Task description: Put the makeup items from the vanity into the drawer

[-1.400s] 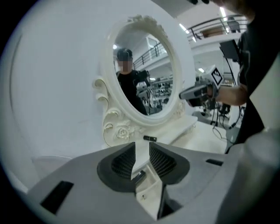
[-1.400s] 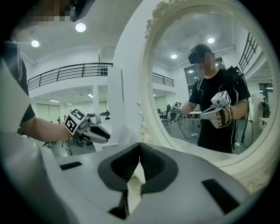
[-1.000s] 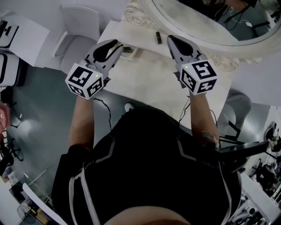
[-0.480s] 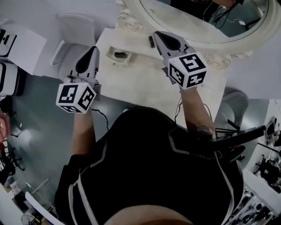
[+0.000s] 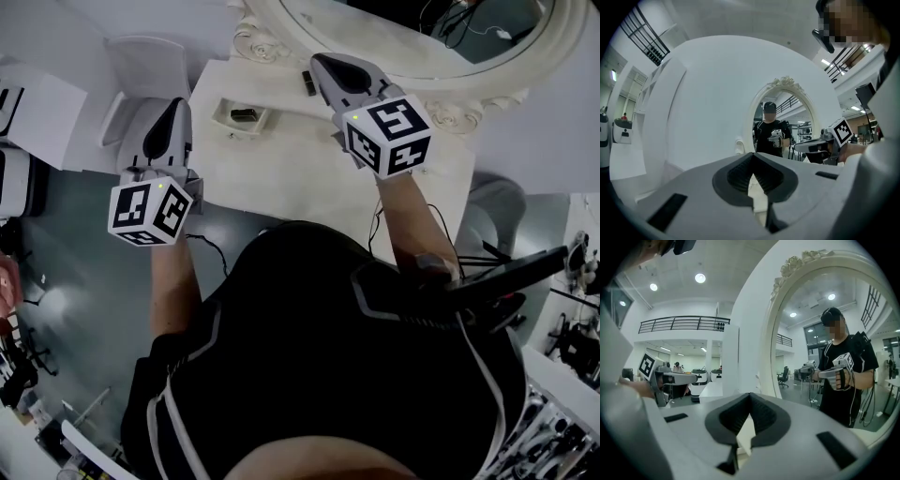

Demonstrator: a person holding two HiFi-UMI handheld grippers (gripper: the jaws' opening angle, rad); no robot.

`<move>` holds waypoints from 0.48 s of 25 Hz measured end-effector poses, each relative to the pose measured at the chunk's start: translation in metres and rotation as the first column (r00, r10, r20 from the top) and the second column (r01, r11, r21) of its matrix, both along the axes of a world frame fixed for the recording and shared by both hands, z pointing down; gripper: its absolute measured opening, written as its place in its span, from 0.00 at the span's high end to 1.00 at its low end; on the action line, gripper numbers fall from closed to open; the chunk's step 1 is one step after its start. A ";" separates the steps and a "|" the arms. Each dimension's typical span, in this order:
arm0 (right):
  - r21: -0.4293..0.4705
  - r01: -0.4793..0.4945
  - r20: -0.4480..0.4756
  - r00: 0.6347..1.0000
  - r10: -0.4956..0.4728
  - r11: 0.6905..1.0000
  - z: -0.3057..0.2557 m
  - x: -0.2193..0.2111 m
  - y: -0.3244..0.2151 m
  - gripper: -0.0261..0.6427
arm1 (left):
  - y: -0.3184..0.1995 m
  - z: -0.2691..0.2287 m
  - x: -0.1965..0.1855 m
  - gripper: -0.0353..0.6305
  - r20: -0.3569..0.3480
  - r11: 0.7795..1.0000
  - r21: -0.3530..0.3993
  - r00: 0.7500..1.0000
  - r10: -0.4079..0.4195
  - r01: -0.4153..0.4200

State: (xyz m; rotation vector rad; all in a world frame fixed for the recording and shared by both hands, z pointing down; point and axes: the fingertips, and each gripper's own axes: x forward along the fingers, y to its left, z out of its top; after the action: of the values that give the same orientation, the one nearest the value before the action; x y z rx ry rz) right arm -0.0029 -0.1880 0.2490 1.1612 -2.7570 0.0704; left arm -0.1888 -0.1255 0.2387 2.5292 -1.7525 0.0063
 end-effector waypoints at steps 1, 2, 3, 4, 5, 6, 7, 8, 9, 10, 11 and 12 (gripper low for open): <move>-0.004 -0.001 -0.001 1.000 0.001 1.000 0.000 0.000 0.000 0.96 | -0.001 0.002 0.001 0.94 0.000 1.000 -0.003 1.000 0.003 -0.003; -0.008 -0.002 -0.004 1.000 0.002 1.000 0.001 0.001 -0.001 0.96 | -0.002 0.003 0.002 0.94 -0.001 1.000 -0.006 1.000 0.006 -0.006; -0.011 -0.003 -0.005 1.000 0.003 1.000 0.001 0.001 -0.001 0.96 | -0.002 0.004 0.003 0.94 -0.002 1.000 -0.009 1.000 0.009 -0.009; -0.015 -0.003 -0.004 1.000 0.003 1.000 0.002 0.001 -0.001 0.96 | -0.002 0.005 0.003 0.94 -0.001 1.000 -0.013 1.000 0.011 -0.011; -0.017 -0.005 -0.003 1.000 0.005 1.000 0.002 0.001 -0.001 0.96 | -0.002 0.006 0.004 0.94 0.001 1.000 -0.016 1.000 0.015 -0.015; -0.017 -0.009 -0.004 1.000 0.009 1.000 0.002 0.002 -0.001 0.96 | -0.002 0.006 0.005 0.94 0.004 1.000 -0.017 1.000 0.017 -0.017; -0.016 -0.013 -0.004 1.000 0.012 1.000 0.002 0.002 -0.001 0.96 | -0.001 0.006 0.005 0.94 0.006 1.000 -0.016 1.000 0.018 -0.018; -0.014 -0.014 -0.003 1.000 0.014 1.000 0.002 0.002 -0.001 0.96 | -0.001 0.005 0.005 0.94 0.006 1.000 -0.015 1.000 0.018 -0.018; -0.013 -0.013 -0.001 1.000 0.013 1.000 0.001 0.002 -0.001 0.96 | -0.001 0.005 0.005 0.94 0.006 1.000 -0.013 1.000 0.016 -0.016; -0.011 -0.010 0.000 1.000 0.010 1.000 0.000 0.001 -0.001 0.96 | -0.001 0.005 0.005 0.94 0.005 1.000 -0.013 1.000 0.013 -0.013; -0.008 -0.008 -0.001 1.000 0.008 1.000 0.000 0.000 -0.001 0.96 | -0.001 0.005 0.005 0.94 0.005 1.000 -0.013 1.000 0.011 -0.010; -0.005 -0.008 -0.003 1.000 0.008 1.000 -0.001 0.000 -0.001 0.96 | -0.001 0.005 0.005 0.94 0.004 1.000 -0.014 1.000 0.007 -0.007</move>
State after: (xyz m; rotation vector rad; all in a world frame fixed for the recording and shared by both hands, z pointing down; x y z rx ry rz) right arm -0.0032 -0.1886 0.2479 1.1695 -2.7482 0.0768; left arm -0.1843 -0.1262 0.2438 2.5276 -1.7381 0.0244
